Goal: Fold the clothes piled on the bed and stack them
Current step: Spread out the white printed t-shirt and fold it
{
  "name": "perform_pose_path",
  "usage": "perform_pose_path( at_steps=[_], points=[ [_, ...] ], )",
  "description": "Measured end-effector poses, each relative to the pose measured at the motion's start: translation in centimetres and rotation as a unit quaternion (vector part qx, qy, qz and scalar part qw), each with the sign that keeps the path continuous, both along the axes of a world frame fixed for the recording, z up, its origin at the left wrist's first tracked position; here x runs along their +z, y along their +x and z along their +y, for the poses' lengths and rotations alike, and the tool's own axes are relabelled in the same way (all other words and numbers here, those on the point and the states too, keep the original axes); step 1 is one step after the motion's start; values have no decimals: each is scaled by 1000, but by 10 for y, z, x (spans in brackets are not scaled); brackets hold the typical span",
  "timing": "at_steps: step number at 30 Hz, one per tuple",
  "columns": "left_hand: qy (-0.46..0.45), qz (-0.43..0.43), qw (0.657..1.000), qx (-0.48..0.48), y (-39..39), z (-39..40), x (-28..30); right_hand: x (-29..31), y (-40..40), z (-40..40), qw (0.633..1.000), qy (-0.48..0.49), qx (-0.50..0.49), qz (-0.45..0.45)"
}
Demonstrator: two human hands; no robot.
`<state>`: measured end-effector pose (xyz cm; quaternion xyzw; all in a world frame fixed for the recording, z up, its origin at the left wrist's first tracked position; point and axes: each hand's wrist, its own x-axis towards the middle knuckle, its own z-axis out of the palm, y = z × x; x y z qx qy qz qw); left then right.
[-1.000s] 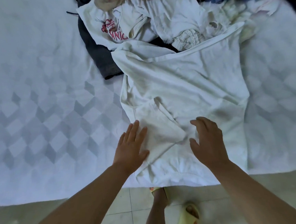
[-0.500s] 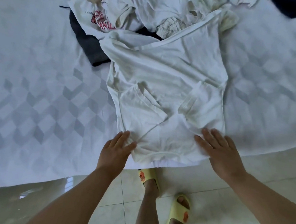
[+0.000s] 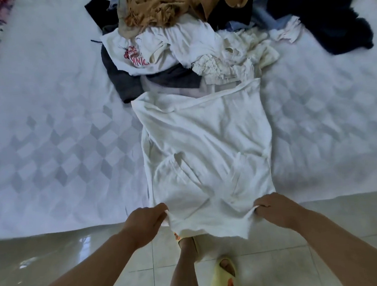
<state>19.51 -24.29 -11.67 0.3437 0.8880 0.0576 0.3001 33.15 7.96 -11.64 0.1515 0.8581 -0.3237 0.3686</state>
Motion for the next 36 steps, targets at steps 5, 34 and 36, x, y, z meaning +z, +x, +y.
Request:
perform_pose_path(
  at_steps=[5, 34, 36],
  points=[
    [36, -49, 994, 91, -6, 0, 5, 21, -8, 8, 991, -77, -89, -63],
    [149, 14, 943, 296, -190, 66, -47, -27, -180, 26, 939, 235, -183, 173],
    [162, 56, 957, 234, -208, 78, -50, -31, -196, 26, 942, 237, -154, 182]
  ],
)
